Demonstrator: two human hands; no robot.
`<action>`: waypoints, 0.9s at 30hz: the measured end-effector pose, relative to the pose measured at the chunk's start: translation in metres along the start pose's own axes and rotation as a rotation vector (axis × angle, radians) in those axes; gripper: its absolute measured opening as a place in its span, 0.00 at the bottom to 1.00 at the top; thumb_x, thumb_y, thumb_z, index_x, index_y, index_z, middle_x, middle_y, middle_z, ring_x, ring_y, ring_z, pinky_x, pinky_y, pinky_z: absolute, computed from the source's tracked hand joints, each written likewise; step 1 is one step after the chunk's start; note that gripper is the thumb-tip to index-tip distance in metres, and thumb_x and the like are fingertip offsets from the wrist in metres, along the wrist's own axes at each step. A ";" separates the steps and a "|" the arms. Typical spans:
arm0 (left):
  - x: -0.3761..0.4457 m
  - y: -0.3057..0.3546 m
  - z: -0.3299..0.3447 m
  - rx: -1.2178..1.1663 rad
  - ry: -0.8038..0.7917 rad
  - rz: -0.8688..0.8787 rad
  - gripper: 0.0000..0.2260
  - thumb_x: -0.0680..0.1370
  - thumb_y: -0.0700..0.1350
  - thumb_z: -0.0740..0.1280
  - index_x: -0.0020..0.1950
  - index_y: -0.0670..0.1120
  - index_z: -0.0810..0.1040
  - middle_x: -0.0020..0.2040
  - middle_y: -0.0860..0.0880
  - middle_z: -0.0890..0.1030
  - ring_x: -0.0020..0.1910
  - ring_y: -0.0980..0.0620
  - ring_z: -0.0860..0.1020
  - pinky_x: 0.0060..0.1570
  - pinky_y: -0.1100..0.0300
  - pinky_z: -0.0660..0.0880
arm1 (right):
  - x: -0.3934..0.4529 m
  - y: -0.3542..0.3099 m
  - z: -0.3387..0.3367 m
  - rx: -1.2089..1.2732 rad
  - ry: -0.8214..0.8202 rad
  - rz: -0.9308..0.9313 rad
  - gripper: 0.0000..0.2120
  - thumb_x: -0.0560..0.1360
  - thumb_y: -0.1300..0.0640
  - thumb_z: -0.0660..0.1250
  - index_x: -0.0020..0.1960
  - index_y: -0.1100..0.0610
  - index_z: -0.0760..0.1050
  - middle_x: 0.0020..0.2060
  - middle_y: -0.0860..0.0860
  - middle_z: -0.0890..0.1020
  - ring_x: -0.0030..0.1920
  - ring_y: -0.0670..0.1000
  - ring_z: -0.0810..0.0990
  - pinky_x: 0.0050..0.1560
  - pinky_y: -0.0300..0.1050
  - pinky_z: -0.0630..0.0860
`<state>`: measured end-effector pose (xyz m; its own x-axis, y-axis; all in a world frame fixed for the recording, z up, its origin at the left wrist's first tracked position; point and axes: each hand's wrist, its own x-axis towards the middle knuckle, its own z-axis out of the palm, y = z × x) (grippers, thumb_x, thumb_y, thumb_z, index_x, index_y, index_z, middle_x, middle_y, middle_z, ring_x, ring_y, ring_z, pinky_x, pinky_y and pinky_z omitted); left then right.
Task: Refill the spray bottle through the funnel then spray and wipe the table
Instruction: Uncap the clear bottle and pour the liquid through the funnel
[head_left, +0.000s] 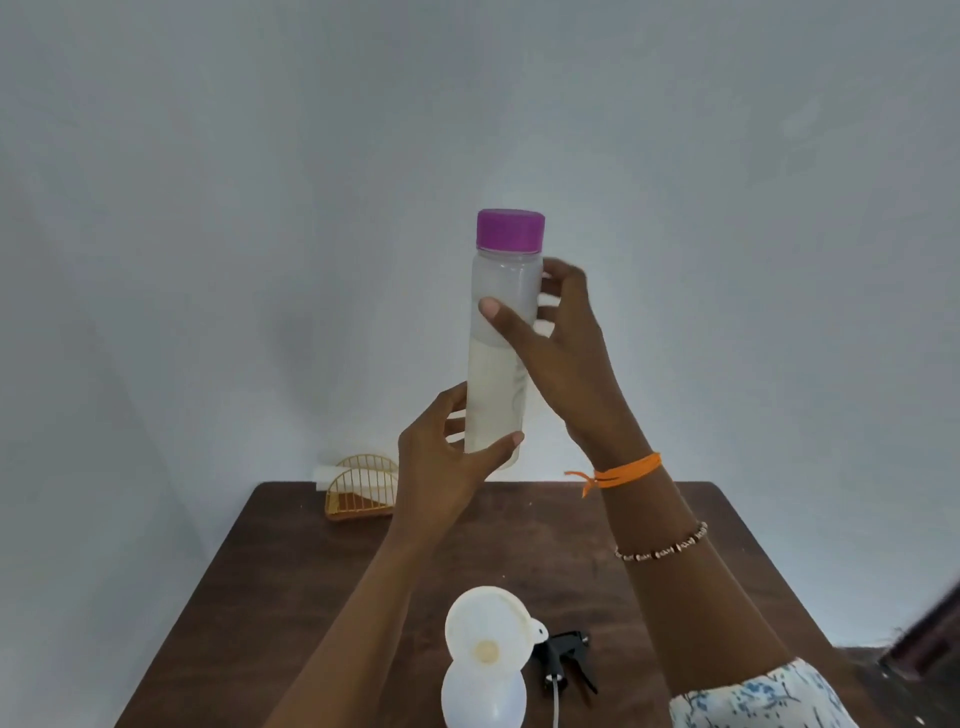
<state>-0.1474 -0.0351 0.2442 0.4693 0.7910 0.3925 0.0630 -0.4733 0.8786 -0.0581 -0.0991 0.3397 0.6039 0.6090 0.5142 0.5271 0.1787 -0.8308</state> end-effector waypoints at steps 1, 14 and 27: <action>-0.001 0.003 0.000 0.010 -0.004 0.009 0.26 0.66 0.51 0.76 0.61 0.54 0.71 0.61 0.53 0.76 0.48 0.60 0.74 0.35 0.83 0.67 | 0.003 -0.008 0.001 0.042 0.069 -0.036 0.28 0.70 0.48 0.72 0.65 0.53 0.63 0.60 0.49 0.72 0.56 0.47 0.75 0.50 0.35 0.75; -0.006 0.024 -0.003 0.094 0.030 0.071 0.28 0.64 0.56 0.76 0.62 0.51 0.74 0.59 0.51 0.79 0.45 0.56 0.76 0.41 0.75 0.70 | 0.028 -0.044 0.009 -0.077 0.568 -0.236 0.17 0.65 0.46 0.76 0.45 0.56 0.77 0.39 0.48 0.80 0.38 0.46 0.76 0.38 0.30 0.71; -0.008 0.022 -0.008 -0.065 -0.161 0.016 0.20 0.67 0.50 0.75 0.56 0.57 0.73 0.53 0.58 0.77 0.47 0.58 0.78 0.41 0.74 0.73 | 0.035 -0.044 -0.011 0.329 0.001 -0.013 0.13 0.73 0.54 0.71 0.55 0.57 0.79 0.48 0.50 0.83 0.47 0.45 0.81 0.48 0.36 0.77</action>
<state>-0.1571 -0.0487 0.2622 0.6054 0.7087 0.3623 -0.0005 -0.4549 0.8905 -0.0534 -0.0944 0.3966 0.5988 0.6046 0.5252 0.3136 0.4264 -0.8484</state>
